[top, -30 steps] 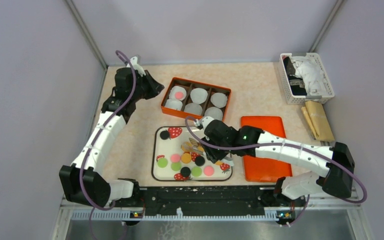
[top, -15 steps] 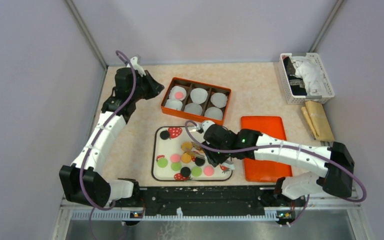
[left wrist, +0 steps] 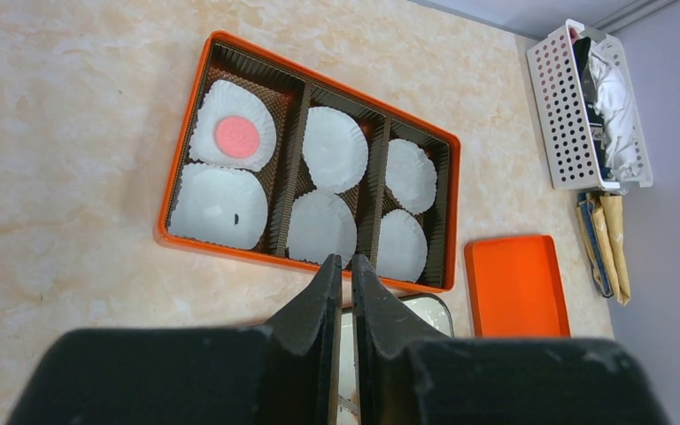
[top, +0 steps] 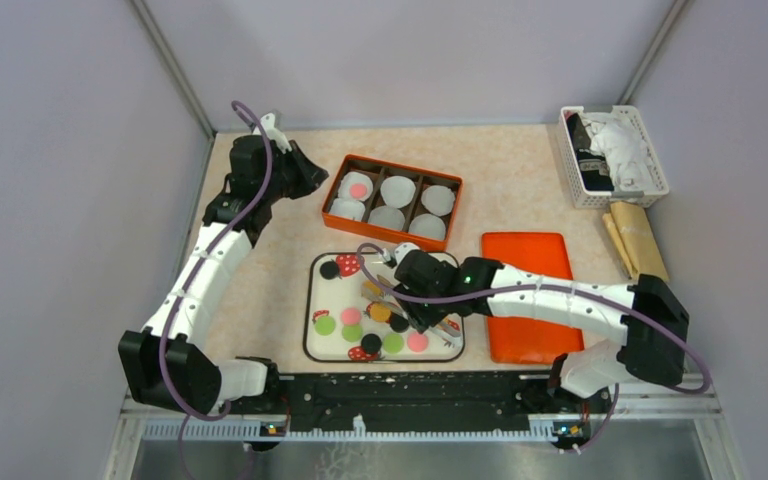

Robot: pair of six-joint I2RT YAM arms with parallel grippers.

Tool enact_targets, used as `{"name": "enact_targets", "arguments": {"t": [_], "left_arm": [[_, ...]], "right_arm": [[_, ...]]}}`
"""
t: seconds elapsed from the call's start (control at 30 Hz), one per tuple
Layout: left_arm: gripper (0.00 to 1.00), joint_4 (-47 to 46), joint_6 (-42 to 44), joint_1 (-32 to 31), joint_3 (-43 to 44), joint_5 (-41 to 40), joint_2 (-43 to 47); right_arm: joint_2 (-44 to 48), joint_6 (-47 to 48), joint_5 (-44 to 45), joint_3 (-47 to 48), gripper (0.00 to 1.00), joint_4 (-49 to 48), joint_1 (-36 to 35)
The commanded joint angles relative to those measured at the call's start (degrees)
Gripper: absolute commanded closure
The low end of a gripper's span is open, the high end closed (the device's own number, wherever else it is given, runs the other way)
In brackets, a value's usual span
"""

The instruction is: Pack the cookies

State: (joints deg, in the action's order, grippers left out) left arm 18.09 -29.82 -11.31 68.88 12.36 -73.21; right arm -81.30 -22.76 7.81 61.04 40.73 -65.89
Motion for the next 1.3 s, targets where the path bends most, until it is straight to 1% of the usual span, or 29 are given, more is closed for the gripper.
{"name": "enact_targets", "arguments": {"t": [0.0,0.33,0.53,0.77,0.9,1.0,1.07,1.13,1.27], "left_arm": [[0.86,-1.6,1.0,0.0,0.3,-0.6,1.9],[0.86,-1.8,0.8,0.0,-0.1,-0.1,1.5],[0.87,-2.0,0.6,0.0,-0.2,0.6,1.3],[0.87,-2.2,0.5,0.0,-0.4,0.7,1.4],[0.87,-2.3,0.5,0.0,-0.6,0.6,1.4],[0.87,-2.3,0.5,0.0,-0.7,0.7,1.3],[0.87,-2.4,0.5,0.1,-0.7,0.9,1.2],[0.87,-2.3,0.5,0.1,-0.6,0.8,1.3],[0.87,-2.2,0.6,0.1,-0.3,0.4,1.7]], "right_arm": [[-0.9,-0.4,0.1,3.8,0.58,-2.6,-0.6],[-3.3,-0.2,-1.0,5.8,0.58,-1.7,-0.6],[-3.4,0.1,-1.6,6.5,0.55,-1.2,-0.6],[-4.9,-0.2,-0.4,6.8,0.56,-0.3,-0.6],[-6.3,-0.7,2.7,8.2,0.61,1.7,-0.6],[-7.4,-0.6,5.1,9.2,0.72,2.6,-0.6],[-7.5,-0.5,6.2,10.1,0.76,2.8,-0.7],[-7.0,-0.6,7.2,11.0,0.79,2.7,-0.6],[-4.4,0.4,9.0,13.1,0.80,1.8,-0.6]]}}
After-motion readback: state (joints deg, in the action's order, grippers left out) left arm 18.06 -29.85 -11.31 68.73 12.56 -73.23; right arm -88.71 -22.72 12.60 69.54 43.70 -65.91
